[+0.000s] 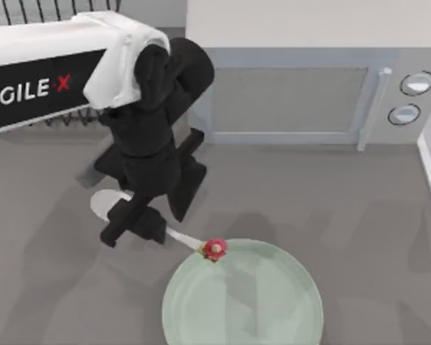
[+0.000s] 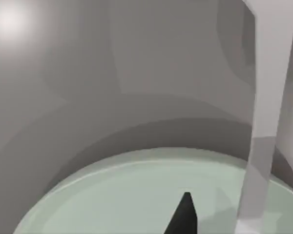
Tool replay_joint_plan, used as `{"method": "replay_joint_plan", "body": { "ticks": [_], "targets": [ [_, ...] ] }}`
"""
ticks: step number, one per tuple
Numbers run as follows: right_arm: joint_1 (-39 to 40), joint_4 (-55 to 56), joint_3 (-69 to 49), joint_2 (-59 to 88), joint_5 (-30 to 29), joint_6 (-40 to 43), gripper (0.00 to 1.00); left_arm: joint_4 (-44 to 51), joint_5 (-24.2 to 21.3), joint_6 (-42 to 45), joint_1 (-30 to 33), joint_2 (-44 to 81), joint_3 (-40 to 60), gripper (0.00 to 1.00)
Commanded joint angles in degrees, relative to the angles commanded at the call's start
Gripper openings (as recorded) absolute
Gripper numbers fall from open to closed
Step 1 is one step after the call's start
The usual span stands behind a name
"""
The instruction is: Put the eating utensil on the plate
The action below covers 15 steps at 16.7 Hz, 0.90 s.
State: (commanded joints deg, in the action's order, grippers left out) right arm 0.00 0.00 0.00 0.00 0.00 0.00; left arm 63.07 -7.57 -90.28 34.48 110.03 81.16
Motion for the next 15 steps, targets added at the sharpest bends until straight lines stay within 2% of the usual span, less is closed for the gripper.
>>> {"method": "replay_joint_plan", "body": {
  "ticks": [4, 8, 11, 15],
  "targets": [
    [0.00, 0.00, 0.00, 0.00, 0.00, 0.00, 1.00, -0.17, 1.78, -22.25, 9.43, 0.46, -0.31, 0.00],
    [0.00, 0.00, 0.00, 0.00, 0.00, 0.00, 1.00, -0.37, 4.75, -39.41, 16.61, 0.76, 0.12, 0.00],
    [0.00, 0.00, 0.00, 0.00, 0.00, 0.00, 1.00, -0.55, 7.09, -48.68, 20.23, 0.80, 0.48, 0.00],
    [0.00, 0.00, 0.00, 0.00, 0.00, 0.00, 1.00, -0.59, 8.93, -54.21, 22.43, 0.94, 0.84, 0.00]
  ]
}}
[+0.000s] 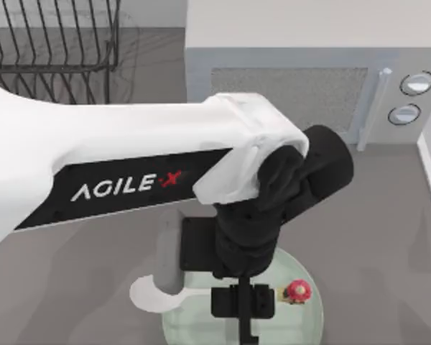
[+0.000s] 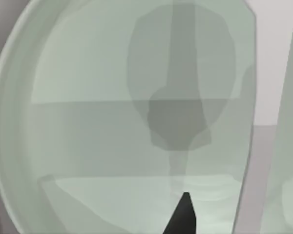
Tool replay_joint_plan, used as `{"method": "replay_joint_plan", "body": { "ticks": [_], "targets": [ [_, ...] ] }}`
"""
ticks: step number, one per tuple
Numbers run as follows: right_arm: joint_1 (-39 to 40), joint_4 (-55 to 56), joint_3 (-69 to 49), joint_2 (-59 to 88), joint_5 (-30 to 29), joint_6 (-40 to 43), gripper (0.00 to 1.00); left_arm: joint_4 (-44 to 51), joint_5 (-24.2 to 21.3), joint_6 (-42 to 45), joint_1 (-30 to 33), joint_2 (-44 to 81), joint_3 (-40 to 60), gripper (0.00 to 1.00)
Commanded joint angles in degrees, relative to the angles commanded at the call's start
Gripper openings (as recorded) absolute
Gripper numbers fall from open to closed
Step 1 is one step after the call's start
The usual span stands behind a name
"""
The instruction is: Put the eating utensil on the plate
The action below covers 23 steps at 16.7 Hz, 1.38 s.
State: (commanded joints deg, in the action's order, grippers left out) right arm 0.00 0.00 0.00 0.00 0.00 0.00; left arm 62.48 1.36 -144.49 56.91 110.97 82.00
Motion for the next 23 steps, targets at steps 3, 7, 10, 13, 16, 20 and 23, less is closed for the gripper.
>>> {"method": "replay_joint_plan", "body": {
  "ticks": [3, 7, 10, 13, 16, 20, 23],
  "targets": [
    [0.00, 0.00, 0.00, 0.00, 0.00, 0.00, 1.00, 0.00, 0.05, -0.13, 0.06, 0.01, 0.01, 0.00],
    [0.00, 0.00, 0.00, 0.00, 0.00, 0.00, 1.00, 0.09, -0.10, 0.07, -0.14, -0.26, -0.21, 0.00],
    [0.00, 0.00, 0.00, 0.00, 0.00, 0.00, 1.00, 0.86, -0.64, 0.46, 0.59, -1.12, -0.68, 0.00],
    [0.00, 0.00, 0.00, 0.00, 0.00, 0.00, 1.00, 1.99, -1.43, 1.28, 1.93, -2.68, -1.38, 0.00],
    [0.00, 0.00, 0.00, 0.00, 0.00, 0.00, 1.00, 2.83, -2.22, 2.24, 3.39, -4.38, -2.04, 0.00],
    [0.00, 0.00, 0.00, 0.00, 0.00, 0.00, 1.00, 3.02, -3.04, 2.86, 4.91, -5.92, -2.49, 0.00],
    [0.00, 0.00, 0.00, 0.00, 0.00, 0.00, 1.00, 2.18, -3.23, 2.71, 5.32, -6.18, -2.46, 0.00]
  ]
}}
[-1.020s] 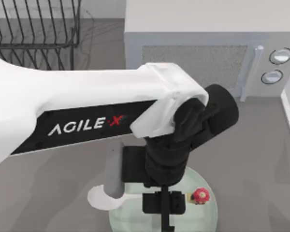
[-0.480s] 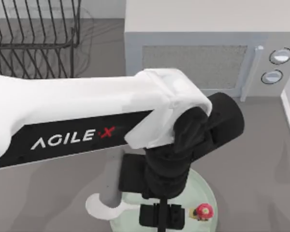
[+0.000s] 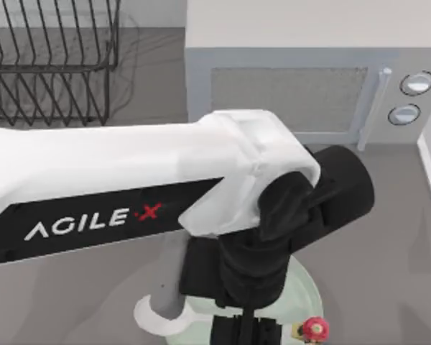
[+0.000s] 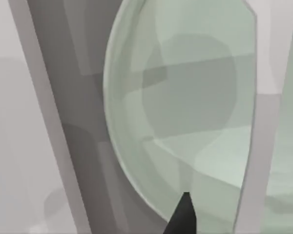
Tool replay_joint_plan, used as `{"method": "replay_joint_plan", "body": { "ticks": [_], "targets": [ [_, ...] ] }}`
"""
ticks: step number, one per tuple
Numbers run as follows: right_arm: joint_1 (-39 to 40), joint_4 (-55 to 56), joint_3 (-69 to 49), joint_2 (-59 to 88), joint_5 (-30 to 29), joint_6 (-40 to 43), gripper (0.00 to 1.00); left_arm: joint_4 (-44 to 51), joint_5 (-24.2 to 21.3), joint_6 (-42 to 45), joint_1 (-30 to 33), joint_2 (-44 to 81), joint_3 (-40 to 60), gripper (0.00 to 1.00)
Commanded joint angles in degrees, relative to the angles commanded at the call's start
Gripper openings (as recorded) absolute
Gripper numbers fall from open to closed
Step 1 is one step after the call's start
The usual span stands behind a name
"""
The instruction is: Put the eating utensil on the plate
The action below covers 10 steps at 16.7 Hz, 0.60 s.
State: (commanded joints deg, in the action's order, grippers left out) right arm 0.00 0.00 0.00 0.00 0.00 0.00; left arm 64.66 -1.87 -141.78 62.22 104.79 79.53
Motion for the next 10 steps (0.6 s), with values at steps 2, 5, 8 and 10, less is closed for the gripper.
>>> {"method": "replay_joint_plan", "body": {
  "ticks": [2, 5, 8, 10],
  "targets": [
    [0.00, 0.00, 0.00, 0.00, 0.00, 0.00, 1.00, -1.15, 0.11, -0.38, -0.20, 0.13, 0.00, 0.00],
    [0.00, 0.00, 0.00, 0.00, 0.00, 0.00, 1.00, -3.52, 0.70, -1.16, -1.08, 1.20, 0.04, 0.00],
    [0.00, 0.00, 0.00, 0.00, 0.00, 0.00, 1.00, -6.13, 1.64, -2.00, -2.33, 3.24, -0.08, 0.00],
    [0.00, 0.00, 0.00, 0.00, 0.00, 0.00, 1.00, -7.89, 2.32, -2.41, -3.30, 4.85, -0.46, 0.00]
  ]
}}
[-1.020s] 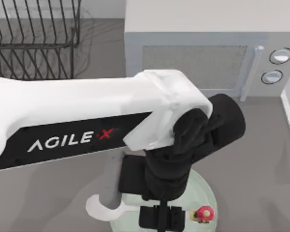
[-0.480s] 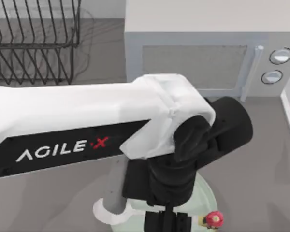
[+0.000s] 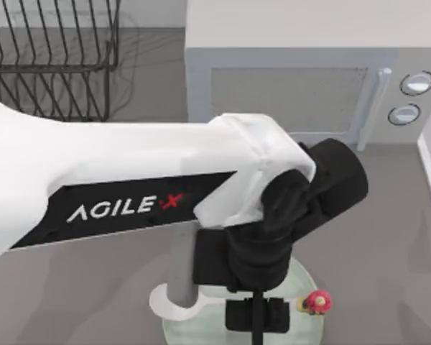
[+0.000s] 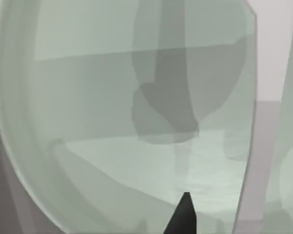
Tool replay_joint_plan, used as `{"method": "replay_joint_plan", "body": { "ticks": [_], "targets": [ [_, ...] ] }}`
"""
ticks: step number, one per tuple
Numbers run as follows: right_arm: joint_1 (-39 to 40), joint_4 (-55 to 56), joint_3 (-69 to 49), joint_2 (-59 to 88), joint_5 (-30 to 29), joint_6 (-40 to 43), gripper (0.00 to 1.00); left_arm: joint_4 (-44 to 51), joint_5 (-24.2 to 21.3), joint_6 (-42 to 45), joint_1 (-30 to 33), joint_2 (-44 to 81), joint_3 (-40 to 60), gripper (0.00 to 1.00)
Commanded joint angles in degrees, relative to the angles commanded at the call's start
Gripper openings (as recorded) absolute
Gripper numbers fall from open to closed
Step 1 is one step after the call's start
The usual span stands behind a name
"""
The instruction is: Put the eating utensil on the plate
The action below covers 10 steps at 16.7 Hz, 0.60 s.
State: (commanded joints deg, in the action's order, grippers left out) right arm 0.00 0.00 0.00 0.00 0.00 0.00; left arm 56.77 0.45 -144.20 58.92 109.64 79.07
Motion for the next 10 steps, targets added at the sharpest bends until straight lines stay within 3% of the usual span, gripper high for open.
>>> {"method": "replay_joint_plan", "body": {
  "ticks": [10],
  "targets": [
    [0.00, 0.00, 0.00, 0.00, 0.00, 0.00, 1.00, -3.71, 0.94, -0.33, -2.01, 4.69, -3.13, 0.00]
  ]
}}
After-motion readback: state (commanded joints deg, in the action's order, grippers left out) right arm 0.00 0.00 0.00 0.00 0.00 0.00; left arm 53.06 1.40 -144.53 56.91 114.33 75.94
